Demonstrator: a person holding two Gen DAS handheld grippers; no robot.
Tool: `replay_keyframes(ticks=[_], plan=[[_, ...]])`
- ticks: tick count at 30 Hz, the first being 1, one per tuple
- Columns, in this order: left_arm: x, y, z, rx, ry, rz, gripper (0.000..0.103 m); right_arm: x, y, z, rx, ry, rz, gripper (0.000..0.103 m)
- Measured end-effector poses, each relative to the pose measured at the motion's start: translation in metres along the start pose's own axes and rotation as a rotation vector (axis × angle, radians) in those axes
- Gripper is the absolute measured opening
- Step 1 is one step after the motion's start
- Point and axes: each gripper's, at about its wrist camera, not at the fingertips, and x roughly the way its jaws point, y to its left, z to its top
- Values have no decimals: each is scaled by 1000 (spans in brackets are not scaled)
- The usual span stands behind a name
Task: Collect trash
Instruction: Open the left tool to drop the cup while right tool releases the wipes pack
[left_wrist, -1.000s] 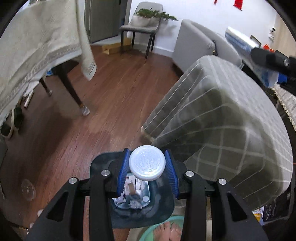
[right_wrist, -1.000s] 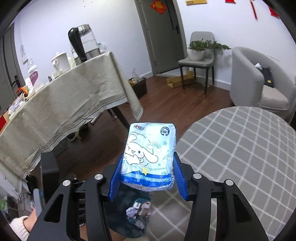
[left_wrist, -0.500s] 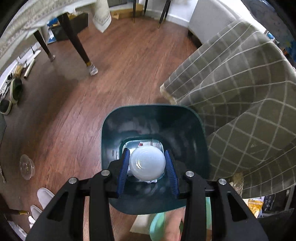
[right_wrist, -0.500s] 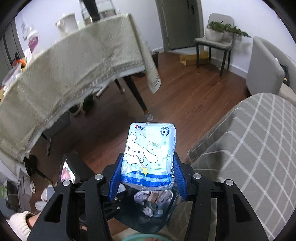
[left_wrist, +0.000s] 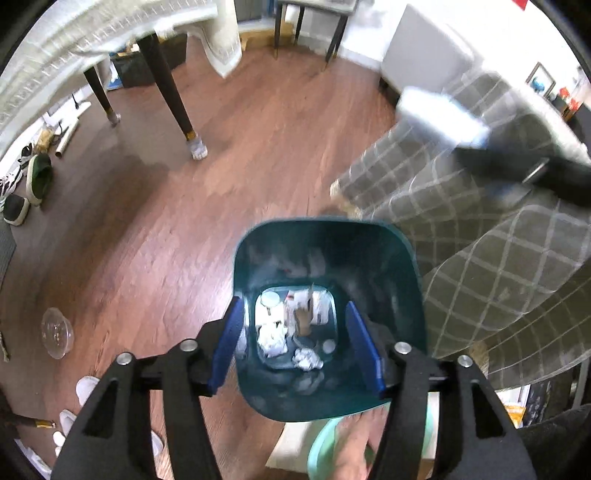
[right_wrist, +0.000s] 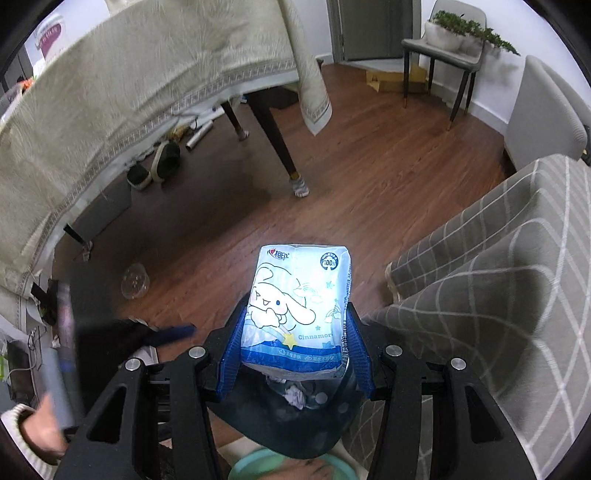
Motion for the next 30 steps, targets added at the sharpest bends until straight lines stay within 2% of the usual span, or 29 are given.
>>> replay_keyframes(ticks=[7, 11, 17, 23, 28, 30], plan=[[-51, 4, 3, -27, -162, -8, 75, 37, 10, -21, -32, 97, -23, 51], [-64, 4, 0, -24, -180, 11, 80, 55, 12, -36, -34, 149, -26, 51], [-93, -1, -3, -18, -248, 48, 91, 74, 11, -57, -37, 194, -30, 53], [-118, -9, -5, -7, -299, 92, 94, 88, 11, -75, -59, 232, -51, 53], [-138, -18, -12, 0, -344, 156, 96, 97, 6, -86, -72, 243, -87, 53], [-146, -18, -16, -7, -362, 155, 97, 96, 3, -88, -66, 238, -87, 59]])
